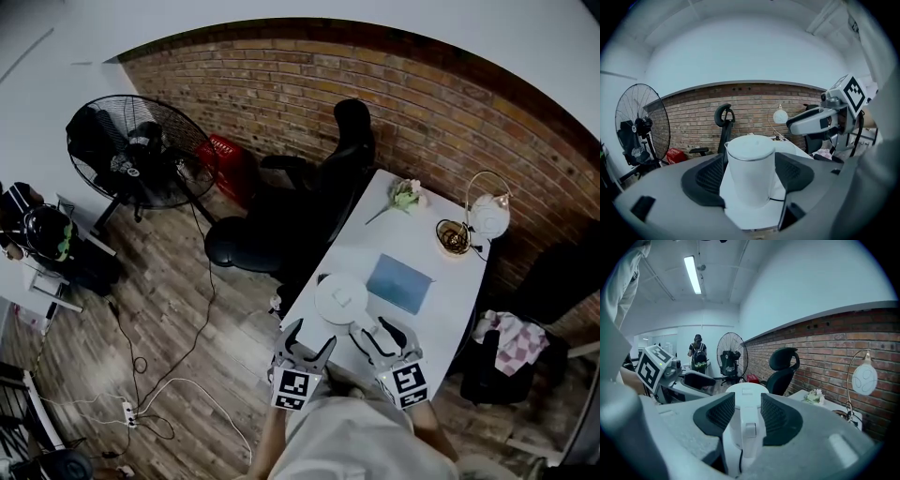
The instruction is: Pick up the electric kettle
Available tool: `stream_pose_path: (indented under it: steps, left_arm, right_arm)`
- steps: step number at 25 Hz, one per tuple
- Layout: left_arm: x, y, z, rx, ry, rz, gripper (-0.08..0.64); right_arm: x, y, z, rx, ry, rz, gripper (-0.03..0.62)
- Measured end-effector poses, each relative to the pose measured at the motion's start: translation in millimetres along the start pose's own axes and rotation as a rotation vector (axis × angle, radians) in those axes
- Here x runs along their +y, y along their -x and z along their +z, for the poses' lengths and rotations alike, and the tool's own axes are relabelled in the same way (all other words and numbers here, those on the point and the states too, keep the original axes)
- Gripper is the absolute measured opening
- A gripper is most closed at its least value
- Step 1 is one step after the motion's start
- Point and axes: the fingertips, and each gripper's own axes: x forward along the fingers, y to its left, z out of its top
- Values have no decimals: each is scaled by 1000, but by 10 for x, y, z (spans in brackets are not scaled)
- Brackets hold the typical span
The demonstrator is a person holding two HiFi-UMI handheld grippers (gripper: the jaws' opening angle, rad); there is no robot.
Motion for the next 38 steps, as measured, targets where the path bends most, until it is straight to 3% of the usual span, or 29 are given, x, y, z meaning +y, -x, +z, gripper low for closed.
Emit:
stream_pose_path:
  steps: [8,20,33,38]
  left_arm:
    - [69,-231,-283,68,-47,-78,364]
    - [110,-506,-542,89,-84,-206,439]
    - [78,-864,-704,68,-82,-302,561]
    - [68,-961,-732,70,-88,-317,574]
  right_arm:
    - [-26,-119,-130,42,-20,-53,178]
    - [-60,-223,-270,73,-53,-132,204]
    - [-59,-363,-419,122,-63,-155,304]
    - [-60,-425,-487,143,-62,-147,328]
